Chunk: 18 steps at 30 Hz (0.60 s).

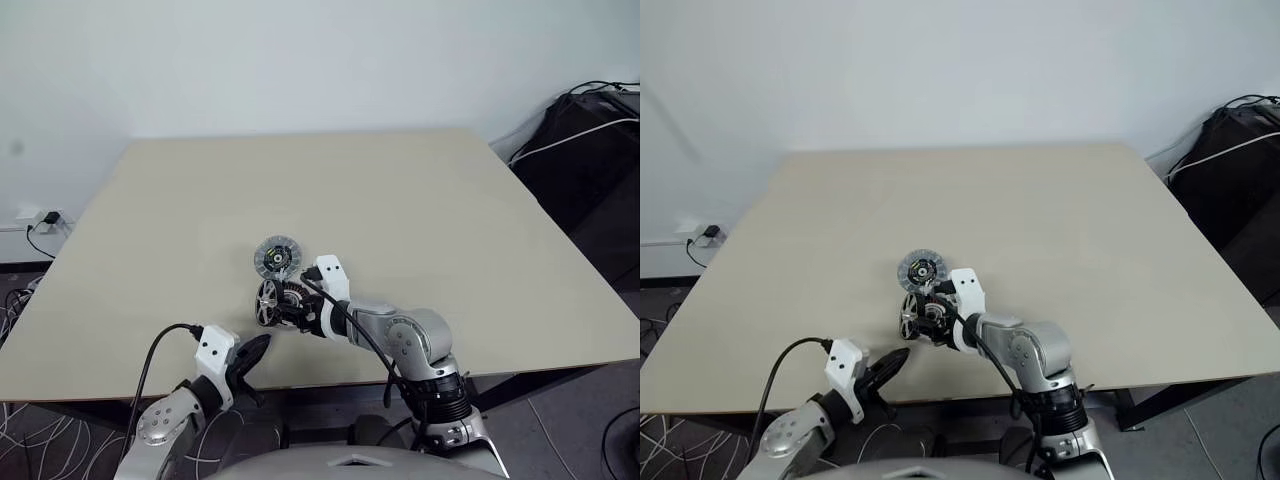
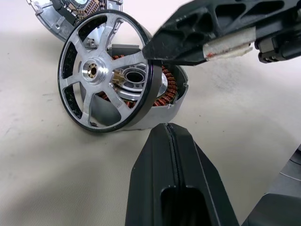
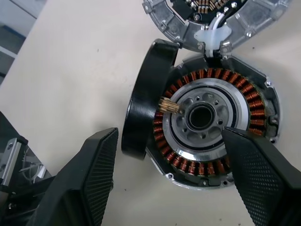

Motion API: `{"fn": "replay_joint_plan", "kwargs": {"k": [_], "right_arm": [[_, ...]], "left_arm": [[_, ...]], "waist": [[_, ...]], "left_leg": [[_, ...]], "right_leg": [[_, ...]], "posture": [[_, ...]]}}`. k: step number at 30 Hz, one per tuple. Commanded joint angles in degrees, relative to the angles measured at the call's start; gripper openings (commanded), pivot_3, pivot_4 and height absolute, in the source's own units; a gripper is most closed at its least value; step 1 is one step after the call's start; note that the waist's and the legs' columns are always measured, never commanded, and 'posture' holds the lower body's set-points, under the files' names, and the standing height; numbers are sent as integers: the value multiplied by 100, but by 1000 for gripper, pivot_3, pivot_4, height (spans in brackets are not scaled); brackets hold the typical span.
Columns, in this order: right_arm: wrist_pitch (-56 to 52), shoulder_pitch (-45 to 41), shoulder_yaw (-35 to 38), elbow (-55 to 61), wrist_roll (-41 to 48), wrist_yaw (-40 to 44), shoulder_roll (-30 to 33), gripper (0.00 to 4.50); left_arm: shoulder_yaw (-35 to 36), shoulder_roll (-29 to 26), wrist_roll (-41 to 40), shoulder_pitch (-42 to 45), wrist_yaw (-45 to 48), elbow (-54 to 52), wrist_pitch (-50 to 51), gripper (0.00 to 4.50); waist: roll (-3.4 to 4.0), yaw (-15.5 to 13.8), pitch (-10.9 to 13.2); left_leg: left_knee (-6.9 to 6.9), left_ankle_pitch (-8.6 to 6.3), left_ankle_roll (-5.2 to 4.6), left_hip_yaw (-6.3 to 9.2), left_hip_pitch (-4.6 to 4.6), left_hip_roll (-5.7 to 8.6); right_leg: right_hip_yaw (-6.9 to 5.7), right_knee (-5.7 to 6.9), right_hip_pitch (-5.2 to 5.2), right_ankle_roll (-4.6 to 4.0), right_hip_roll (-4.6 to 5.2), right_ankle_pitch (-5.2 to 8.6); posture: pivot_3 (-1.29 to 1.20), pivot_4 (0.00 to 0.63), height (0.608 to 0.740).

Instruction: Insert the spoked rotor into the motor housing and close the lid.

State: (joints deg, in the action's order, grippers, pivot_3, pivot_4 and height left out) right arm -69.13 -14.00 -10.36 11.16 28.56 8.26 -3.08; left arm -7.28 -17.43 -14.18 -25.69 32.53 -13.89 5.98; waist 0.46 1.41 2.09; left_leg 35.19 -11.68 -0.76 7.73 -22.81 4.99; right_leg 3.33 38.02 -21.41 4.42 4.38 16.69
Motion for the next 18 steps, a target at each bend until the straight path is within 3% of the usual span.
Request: {"fn": "replay_joint_plan", "kwargs": {"k": [1, 3, 6, 14, 15, 18], "right_arm": [[169, -238, 37, 44, 167, 0, -576, 3777], [204, -241, 15, 29, 206, 23, -587, 3777], [245, -252, -32, -52, 240, 12, -592, 3205], [381, -272, -121, -331, 258, 31, -546, 574], [396, -269, -129, -352, 277, 24, -535, 387], [408, -246, -94, -366, 378, 5, -542, 380]], "left_arm": [[-2, 5, -40, -18, -17, -253, -48, 0], [-18, 10, -26, -48, -25, -269, -59, 0], [-28, 16, -18, -51, -39, -286, -50, 0], [23, 1, -58, 46, -41, -246, 12, 0], [30, 2, -58, 44, -34, -222, -5, 0], [49, 1, -60, 44, -17, -166, -36, 0]], "waist": [[0, 3, 0], [0, 7, 0], [1, 9, 1], [6, 11, 2], [6, 8, 1], [6, 13, -1]], "left_leg": [[0, 0, 0, 0, 0, 0], [-1, 0, 0, 0, 0, 0], [-1, 0, 0, 0, -1, 0], [-1, 0, 0, 1, 0, 0], [-1, 0, 0, 1, 0, 1], [-1, 0, 0, 1, 1, 1]], "right_leg": [[0, 0, 0, 0, 0, 0], [0, -1, -1, 0, 0, 0], [0, -1, -1, 0, 0, 0], [0, 0, 0, 0, -1, 0], [0, 0, 0, 0, -1, 0], [0, 0, 0, 0, -1, 0]], "posture": [[0, 0, 740], [0, 0, 740], [0, 0, 740], [0, 0, 740], [0, 0, 740], [0, 0, 740]]}}
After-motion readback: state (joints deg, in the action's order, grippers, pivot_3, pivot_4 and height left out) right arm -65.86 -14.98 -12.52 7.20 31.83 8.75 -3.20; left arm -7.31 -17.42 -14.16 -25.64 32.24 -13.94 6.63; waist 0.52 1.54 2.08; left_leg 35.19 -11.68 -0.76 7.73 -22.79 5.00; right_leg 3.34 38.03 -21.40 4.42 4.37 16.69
